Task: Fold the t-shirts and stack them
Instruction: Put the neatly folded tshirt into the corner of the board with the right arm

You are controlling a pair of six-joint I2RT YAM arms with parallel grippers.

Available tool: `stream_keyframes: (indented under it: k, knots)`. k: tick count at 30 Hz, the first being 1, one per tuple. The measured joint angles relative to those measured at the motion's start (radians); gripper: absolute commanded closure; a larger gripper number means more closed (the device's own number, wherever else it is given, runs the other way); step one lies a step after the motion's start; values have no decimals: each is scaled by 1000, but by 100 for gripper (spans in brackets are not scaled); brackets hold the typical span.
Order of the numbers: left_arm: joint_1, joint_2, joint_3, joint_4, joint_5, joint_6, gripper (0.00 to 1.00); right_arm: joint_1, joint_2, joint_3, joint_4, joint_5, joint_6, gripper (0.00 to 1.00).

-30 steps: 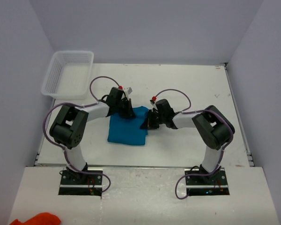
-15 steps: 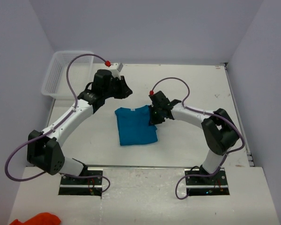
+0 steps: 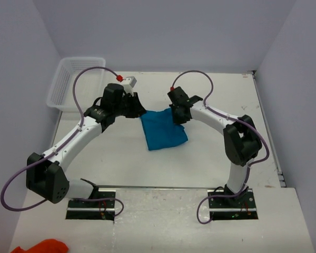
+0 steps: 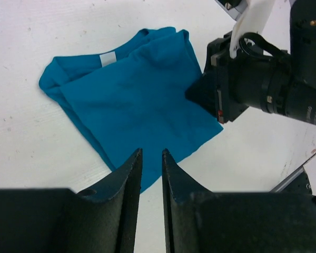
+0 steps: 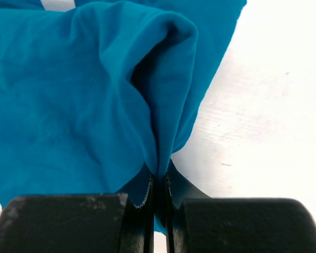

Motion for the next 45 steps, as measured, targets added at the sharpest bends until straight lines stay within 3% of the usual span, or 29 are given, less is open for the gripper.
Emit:
stream_keyframes:
  k: [17, 30, 45]
  knots:
    - [0, -21, -39, -16, 21, 0, 77, -204, 215, 299, -108, 104, -100, 100]
    - [-12, -11, -82, -16, 65, -1, 77, -357, 417, 670, -234, 184, -183, 100]
    - [-21, -4, -90, -25, 138, 8, 78, -562, 652, 966, -283, 296, -311, 100]
